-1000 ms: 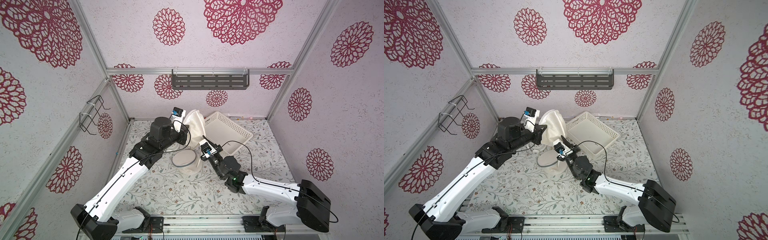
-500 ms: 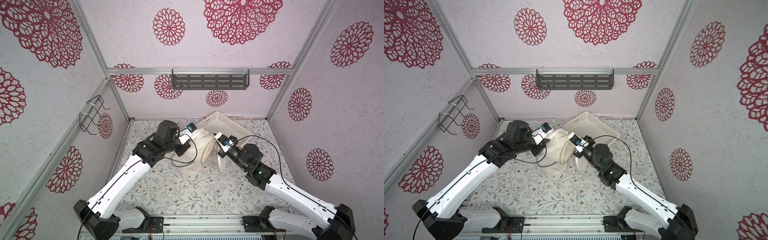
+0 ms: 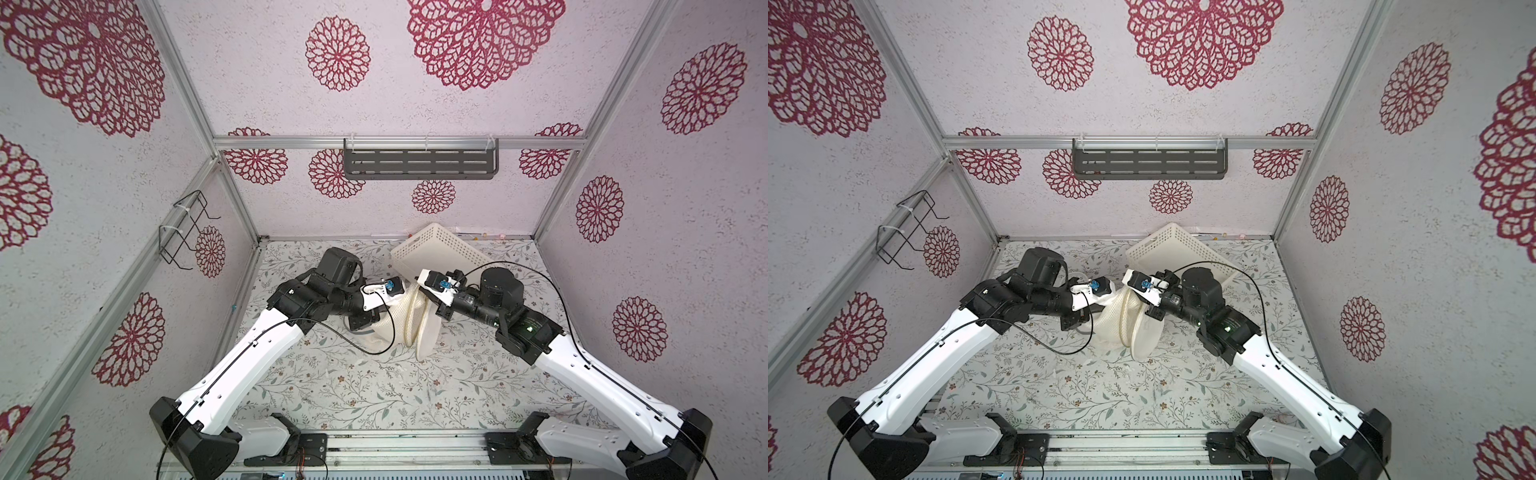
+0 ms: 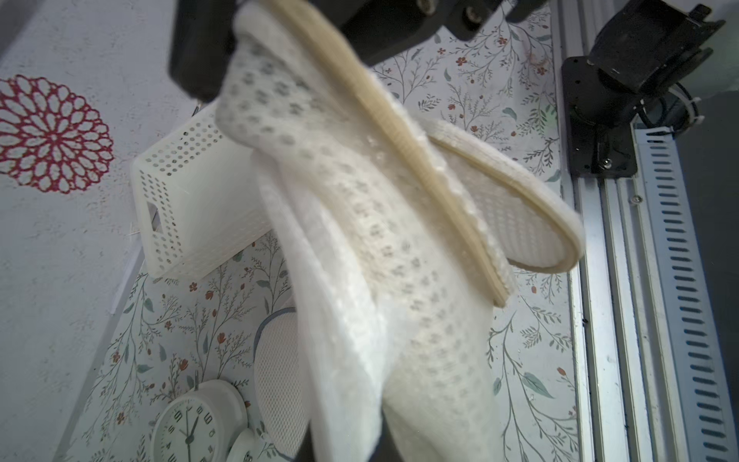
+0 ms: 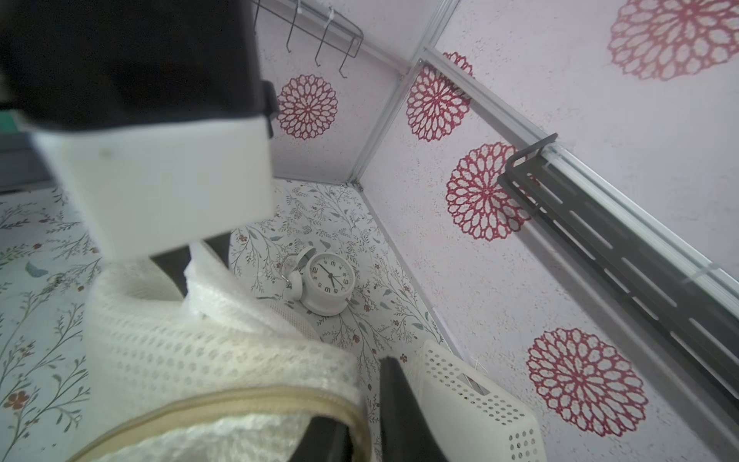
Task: Turn the laundry bag inside out
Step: Turn over the laundry bag.
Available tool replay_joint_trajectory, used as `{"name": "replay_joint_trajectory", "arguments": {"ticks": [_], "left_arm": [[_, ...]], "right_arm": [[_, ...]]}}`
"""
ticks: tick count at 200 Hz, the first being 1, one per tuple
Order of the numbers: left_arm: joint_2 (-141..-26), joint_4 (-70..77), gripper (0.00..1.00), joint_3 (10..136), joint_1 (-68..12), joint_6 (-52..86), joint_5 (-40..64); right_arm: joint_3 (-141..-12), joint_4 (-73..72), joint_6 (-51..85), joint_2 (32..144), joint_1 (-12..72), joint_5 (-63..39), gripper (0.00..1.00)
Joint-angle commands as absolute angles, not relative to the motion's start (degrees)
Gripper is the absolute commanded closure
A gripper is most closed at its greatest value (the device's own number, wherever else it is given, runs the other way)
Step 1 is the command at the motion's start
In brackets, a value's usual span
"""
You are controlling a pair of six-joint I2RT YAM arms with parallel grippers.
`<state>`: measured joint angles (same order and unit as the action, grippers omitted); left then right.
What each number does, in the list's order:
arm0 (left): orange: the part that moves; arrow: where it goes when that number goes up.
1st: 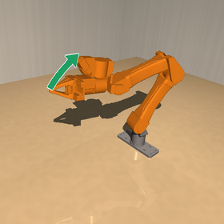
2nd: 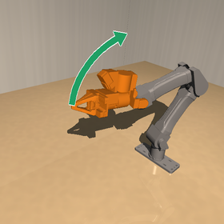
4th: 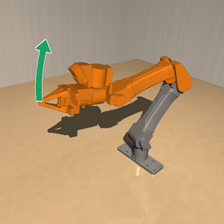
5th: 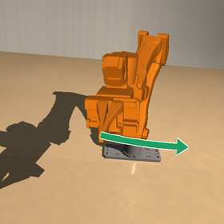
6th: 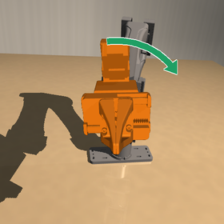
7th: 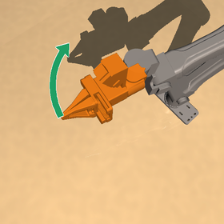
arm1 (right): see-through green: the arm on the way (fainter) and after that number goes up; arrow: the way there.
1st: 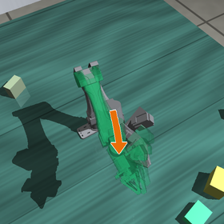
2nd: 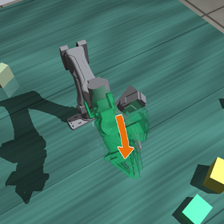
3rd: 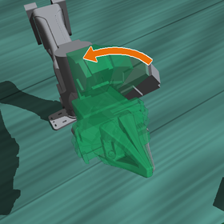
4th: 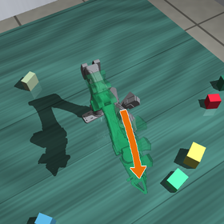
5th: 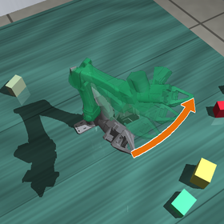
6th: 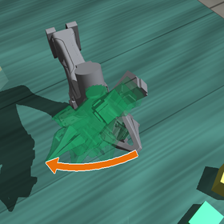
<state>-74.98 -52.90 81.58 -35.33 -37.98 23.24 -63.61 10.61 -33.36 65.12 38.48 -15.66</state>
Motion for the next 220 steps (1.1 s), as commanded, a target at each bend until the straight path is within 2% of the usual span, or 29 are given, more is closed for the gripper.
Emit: {"name": "replay_joint_trajectory", "arguments": {"ticks": [1, 29, 61, 94, 120, 220], "left_arm": [[-75.0, -56.0, 1.00, 80.9, -36.4, -43.7, 28.9], [-73.5, -55.9, 1.00, 79.7, -36.5, -47.8, 30.9], [-72.2, -54.9, 1.00, 78.5, -36.4, -50.4, 29.5], [-71.2, -51.7, 1.00, 76.7, -36.5, -52.9, 28.9], [-71.9, -50.8, 1.00, 76.5, -36.5, -53.0, 26.2], [-73.6, -49.8, 1.00, 77.3, -36.6, -49.1, 20.7]], "right_arm": [[-69.6, 17.7, -37.3, 66.4, 37.3, -18.9, 0.85], [-73.6, 25.9, -39.1, 68.0, 33.8, -23.7, 0.85], [-74.3, 31.9, -36.0, 69.6, 32.7, -33.6, 0.75], [-70.3, 31.3, -32.3, 68.0, 32.8, -37.4, 0.68], [-67.7, 30.5, -31.1, 64.9, 32.8, -38.1, 0.59], [-64.5, 33.9, -30.5, 56.7, 33.3, -35.1, 0.44]]}}
